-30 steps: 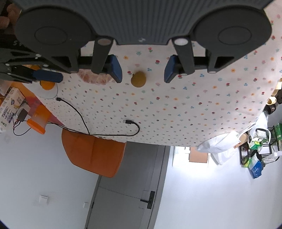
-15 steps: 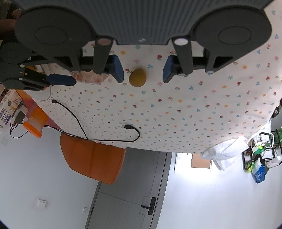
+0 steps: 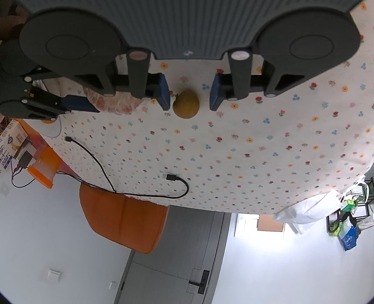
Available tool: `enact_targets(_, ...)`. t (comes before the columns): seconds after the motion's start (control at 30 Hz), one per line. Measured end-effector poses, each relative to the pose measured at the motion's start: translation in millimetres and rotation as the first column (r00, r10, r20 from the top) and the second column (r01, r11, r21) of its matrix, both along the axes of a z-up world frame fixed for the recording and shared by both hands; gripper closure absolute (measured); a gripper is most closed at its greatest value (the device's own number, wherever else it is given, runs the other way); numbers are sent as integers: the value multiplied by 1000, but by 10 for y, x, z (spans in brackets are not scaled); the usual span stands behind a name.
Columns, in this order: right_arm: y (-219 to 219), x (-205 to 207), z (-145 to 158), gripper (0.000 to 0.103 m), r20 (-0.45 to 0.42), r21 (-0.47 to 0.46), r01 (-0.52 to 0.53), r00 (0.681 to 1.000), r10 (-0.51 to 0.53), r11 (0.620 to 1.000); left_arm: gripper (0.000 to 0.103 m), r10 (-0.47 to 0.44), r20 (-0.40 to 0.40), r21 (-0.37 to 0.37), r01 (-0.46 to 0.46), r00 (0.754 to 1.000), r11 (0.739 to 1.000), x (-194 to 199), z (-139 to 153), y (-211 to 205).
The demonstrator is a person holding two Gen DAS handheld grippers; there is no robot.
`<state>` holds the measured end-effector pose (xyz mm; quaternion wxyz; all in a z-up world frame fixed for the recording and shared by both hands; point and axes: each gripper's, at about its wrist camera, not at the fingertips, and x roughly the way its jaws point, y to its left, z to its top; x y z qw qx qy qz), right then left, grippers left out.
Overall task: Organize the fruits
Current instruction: 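Grasp the peeled tangerine half with the right tool while the left tool grasps the brown fruit, then carry the tangerine half and brown fruit over the white plate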
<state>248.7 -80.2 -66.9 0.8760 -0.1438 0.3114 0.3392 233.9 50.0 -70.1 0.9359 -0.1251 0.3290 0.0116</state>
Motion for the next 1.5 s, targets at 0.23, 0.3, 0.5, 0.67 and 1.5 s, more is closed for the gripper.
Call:
enact_targets(0.23,-4,-44,2,58,19,3,15,1000,-15,1000,79,-4,3,-14,4,1000,1000,-18,-12,28)
enact_targets(0.3,-9,-61,1,60,24,5,20,999,-20,1000,79,-2,2,-18,2,1000,1000,-56,-5,40)
enact_targets(0.5,-2,-163,-9,61,41,17,33,999,-33,999,80,6,3,-9,-6,1000,1000,-193,46,69)
enact_targets(0.67,-15,-276,-2,61,37,33,32,999,-33,999,80,11,15,-2,-11,1000,1000,-303,116,66)
enact_targets(1.5,-525,-803,294,61,80,162,98,991,-112,982,80,-63,101,44,59,993,997,-745,475,-403)
